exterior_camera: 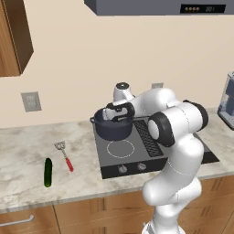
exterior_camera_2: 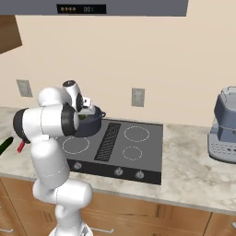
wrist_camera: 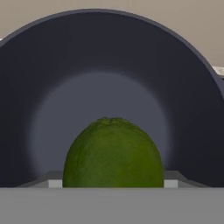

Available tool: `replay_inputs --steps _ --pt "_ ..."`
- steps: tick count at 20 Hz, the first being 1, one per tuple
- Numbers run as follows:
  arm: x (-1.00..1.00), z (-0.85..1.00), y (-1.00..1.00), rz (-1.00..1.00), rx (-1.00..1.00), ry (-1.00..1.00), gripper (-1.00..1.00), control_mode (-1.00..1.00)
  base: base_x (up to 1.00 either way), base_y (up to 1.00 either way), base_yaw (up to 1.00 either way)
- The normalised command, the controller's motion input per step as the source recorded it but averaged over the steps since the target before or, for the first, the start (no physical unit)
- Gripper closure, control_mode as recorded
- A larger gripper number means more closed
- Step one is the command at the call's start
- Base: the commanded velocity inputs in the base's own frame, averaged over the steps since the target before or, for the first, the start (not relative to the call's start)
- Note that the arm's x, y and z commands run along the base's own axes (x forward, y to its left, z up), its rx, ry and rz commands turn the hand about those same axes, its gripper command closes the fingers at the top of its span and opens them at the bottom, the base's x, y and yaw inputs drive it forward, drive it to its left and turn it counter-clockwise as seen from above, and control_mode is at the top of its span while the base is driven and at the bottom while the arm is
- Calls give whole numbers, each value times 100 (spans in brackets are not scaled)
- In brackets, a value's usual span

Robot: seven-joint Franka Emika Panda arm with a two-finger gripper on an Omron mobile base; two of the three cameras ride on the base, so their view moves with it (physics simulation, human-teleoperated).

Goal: Put the lime and cucumber in the pot. Retrieve the spatula and lightly stir the vegetables in the pot.

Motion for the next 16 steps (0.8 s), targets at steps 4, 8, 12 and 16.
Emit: replay_inputs --steps 4,8,12,16 --pt "0 0 0 0 0 0 -100 -100 0 0 0" --pt "0 0 4 0 0 0 -100 -100 0 0 0" --pt "0 13 14 0 0 0 -100 -100 0 0 0" --pt "-37 34 17 0 0 -6 -100 -100 0 0 0"
